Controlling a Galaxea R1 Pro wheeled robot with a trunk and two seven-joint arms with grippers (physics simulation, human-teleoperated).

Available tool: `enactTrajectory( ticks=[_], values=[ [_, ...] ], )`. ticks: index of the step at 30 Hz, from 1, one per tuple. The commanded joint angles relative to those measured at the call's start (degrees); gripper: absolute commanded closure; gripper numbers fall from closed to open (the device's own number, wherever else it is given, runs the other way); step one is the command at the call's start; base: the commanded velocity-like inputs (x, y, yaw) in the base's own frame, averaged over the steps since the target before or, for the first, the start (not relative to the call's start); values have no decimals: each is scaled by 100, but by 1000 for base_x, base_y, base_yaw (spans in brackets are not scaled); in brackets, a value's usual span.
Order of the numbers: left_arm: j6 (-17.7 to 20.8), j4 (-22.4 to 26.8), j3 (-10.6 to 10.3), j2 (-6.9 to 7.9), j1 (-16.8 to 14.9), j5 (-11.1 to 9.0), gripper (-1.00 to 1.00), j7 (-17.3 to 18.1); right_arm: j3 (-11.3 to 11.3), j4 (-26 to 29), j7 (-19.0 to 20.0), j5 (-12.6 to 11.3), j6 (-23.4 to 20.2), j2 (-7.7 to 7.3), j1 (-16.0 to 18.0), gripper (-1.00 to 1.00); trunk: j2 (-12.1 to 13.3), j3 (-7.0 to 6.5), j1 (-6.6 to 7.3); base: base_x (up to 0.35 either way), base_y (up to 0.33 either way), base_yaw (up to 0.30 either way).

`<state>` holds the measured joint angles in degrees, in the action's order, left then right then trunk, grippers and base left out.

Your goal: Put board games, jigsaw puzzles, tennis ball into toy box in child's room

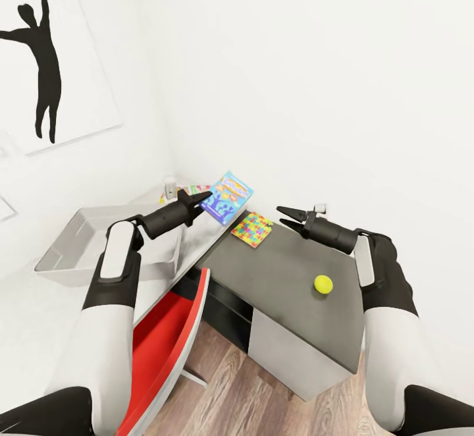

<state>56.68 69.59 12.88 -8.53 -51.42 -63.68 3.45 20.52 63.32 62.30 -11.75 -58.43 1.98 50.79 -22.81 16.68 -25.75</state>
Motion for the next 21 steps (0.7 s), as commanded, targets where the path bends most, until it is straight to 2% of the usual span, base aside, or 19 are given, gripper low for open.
enactTrajectory(
  ticks=[1, 7, 10, 11, 17, 21],
  values=[
    [37, -18, 19, -7, -4, 32, 100, 34, 19, 1, 27, 22, -10, 3, 7, -100, -11, 11, -3, 0, 0, 0],
    [26, -191, -45, -23, 11, 30, 100, 44, 8, 3, 59, 8, 34, 6, 6, -100, -11, 11, -3, 0, 0, 0],
    [-14, -403, -262, -30, 13, -43, 100, 56, -5, 4, 77, -3, 81, 13, -1, -100, -11, 11, -3, 0, 0, 0],
    [-14, -403, -262, -30, 13, -43, 100, 56, -5, 4, 77, -3, 81, 13, -1, -100, -11, 11, -3, 0, 0, 0],
    [-240, -713, -741, -20, -8, -470, 100, 55, -17, 5, 86, -9, 265, 19, -6, -100, -11, 11, -3, 0, 0, 0],
    [-365, -786, -991, -17, -17, -592, 100, 49, -20, 5, 88, -9, 310, 25, -7, -100, -11, 11, -3, 0, 0, 0]
  ],
)
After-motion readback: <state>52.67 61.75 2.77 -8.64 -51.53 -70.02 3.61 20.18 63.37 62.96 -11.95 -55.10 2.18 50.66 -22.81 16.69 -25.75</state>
